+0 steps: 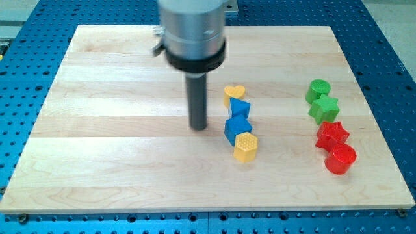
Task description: Push the yellow heart towards the red star
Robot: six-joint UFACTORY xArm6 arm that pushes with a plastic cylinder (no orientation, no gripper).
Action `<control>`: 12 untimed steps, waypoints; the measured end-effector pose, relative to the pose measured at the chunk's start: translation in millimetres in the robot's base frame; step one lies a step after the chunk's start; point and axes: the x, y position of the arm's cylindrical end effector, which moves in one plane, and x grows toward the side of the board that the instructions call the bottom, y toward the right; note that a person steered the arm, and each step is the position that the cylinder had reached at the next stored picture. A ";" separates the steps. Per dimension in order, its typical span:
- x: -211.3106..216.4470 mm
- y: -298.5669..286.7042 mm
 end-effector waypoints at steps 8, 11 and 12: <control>-39.2 111.3; -36.9 121.3; 9.3 124.6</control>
